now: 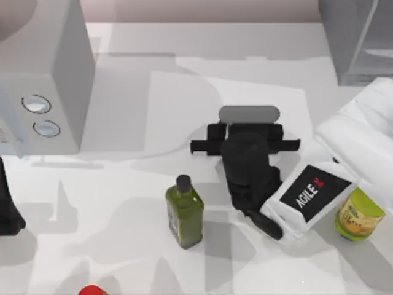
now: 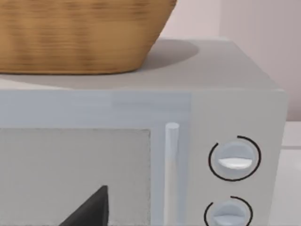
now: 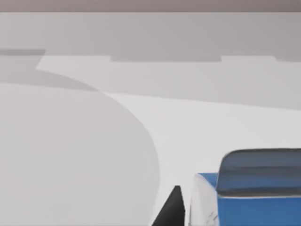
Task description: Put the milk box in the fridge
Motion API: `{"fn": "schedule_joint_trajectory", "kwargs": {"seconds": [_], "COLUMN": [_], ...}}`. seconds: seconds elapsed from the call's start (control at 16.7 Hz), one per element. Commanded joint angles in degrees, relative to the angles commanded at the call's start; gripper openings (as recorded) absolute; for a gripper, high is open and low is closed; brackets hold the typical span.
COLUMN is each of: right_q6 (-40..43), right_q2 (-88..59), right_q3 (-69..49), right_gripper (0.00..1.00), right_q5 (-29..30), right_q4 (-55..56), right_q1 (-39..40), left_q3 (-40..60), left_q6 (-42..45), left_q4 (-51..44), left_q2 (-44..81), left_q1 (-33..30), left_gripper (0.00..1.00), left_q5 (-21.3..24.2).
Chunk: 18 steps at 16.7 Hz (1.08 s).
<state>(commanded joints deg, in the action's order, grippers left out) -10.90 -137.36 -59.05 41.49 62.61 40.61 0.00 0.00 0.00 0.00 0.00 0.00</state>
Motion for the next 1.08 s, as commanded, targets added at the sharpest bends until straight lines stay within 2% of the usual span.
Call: {"fn": "schedule_joint_trajectory", "kwargs": {"seconds": [0.3,0.78,1.08], "right_q6": [0.2,-0.1,-0.2], "right_q2": [5.0,23.3,26.1], "right_q3": [0.2,-2.9,-3.4], "right_gripper": [0.00,0.00,0.00], "right_q5": [-0.2,-0.2,-0.4], "right_q4": [-5.6,-27.0,-29.6], "right_q1": [-0.2,0.0,0.0], "left_q3": [0.0,0.0,0.0], "left_q6": [0.0,0.0,0.0], "left_q4": [0.0,0.0,0.0], "left_q2": [0.0,0.0,0.0], "left_q1": [0.0,0.0,0.0], "left_gripper": [1.00,1.00,1.00], "left_q5": [0.0,0.0,0.0]}}
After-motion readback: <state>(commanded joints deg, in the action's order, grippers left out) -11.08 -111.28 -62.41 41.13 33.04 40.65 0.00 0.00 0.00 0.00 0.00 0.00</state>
